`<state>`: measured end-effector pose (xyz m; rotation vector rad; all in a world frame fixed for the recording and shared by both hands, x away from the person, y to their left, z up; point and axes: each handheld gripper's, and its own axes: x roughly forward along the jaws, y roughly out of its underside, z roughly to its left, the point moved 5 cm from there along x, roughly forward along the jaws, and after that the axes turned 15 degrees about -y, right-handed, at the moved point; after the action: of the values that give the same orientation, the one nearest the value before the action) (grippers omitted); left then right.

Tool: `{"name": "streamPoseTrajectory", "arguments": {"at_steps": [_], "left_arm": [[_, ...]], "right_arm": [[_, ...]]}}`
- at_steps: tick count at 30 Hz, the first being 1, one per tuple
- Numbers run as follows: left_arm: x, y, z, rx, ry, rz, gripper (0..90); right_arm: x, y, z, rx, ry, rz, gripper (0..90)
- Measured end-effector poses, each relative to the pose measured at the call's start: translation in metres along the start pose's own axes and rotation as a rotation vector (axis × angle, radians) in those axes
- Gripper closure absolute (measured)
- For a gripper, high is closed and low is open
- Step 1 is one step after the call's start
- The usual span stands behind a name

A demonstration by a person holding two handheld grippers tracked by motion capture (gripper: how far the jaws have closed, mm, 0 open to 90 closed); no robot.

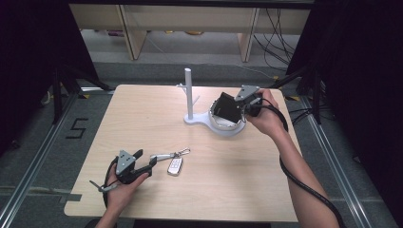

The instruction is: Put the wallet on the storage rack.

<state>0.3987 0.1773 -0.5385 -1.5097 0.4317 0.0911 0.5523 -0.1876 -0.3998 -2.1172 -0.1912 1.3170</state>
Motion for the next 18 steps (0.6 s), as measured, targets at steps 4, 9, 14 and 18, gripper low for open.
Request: {"name": "streamPoseTrajectory", "arguments": {"at_steps": [4, 9, 14, 18], "left_arm": [[0.0, 0.0, 0.0, 0.0, 0.0, 0.001, 33.5], [0.0, 0.0, 0.0, -0.002, -0.002, 0.002, 33.5], [0.0, 0.0, 0.0, -0.002, 0.0, 0.0, 33.5], [0.0, 0.0, 0.0, -0.002, -0.002, 0.002, 33.4]], "right_arm": [[0.007, 0.001, 0.001, 0.016, -0.017, 0.013, 79.8], [0.018, 0.003, 0.001, 0.026, -0.037, 0.021, 79.1], [0.023, 0.003, 0.0, 0.038, -0.041, 0.013, 77.1], [0.025, 0.002, -0.002, 0.046, -0.039, 0.01, 74.1]]}}
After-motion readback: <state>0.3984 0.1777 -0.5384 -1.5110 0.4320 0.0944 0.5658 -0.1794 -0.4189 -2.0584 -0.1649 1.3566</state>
